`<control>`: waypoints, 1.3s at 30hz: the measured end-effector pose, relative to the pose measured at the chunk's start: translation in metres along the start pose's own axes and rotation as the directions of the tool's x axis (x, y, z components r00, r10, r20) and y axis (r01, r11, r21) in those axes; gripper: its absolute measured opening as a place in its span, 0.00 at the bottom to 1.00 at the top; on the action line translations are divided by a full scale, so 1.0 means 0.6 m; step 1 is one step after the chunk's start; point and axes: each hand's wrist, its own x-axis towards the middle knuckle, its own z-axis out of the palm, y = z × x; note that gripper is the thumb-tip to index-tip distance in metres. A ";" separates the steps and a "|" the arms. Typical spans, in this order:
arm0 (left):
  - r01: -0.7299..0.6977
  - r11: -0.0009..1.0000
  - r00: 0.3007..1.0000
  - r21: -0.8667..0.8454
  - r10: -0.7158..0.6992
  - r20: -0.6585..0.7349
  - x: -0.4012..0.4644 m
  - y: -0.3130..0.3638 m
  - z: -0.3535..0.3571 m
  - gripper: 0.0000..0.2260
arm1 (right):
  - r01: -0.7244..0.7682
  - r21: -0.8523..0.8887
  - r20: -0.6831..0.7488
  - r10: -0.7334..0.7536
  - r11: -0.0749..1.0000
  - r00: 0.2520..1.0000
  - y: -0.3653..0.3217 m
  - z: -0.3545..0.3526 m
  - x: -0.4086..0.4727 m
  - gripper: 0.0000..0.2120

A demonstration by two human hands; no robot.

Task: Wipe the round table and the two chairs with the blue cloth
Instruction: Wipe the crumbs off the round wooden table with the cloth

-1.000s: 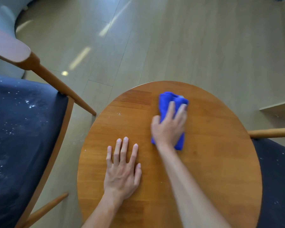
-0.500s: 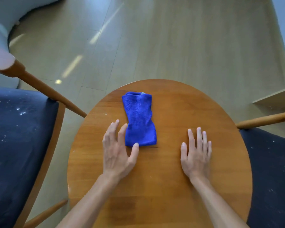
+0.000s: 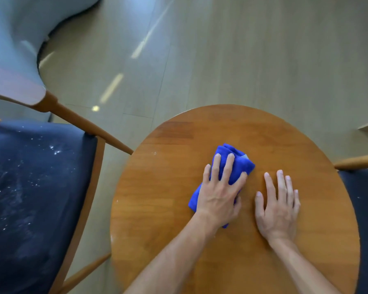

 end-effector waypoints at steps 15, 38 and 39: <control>0.622 0.729 0.711 -0.287 -0.679 -0.183 -0.159 -0.318 -0.073 0.22 | -0.019 0.030 0.025 0.019 0.999 1.000 -0.010 -0.008 0.002 0.27; 0.341 0.940 0.894 -0.003 -0.325 -0.309 -0.201 -0.262 -0.060 0.19 | -0.020 0.057 0.012 0.020 0.998 1.000 -0.014 -0.009 0.000 0.28; 0.375 0.927 0.878 -0.014 -0.359 -0.317 -0.192 -0.267 -0.063 0.19 | -0.020 0.055 0.006 0.020 0.998 1.000 -0.014 -0.007 0.000 0.28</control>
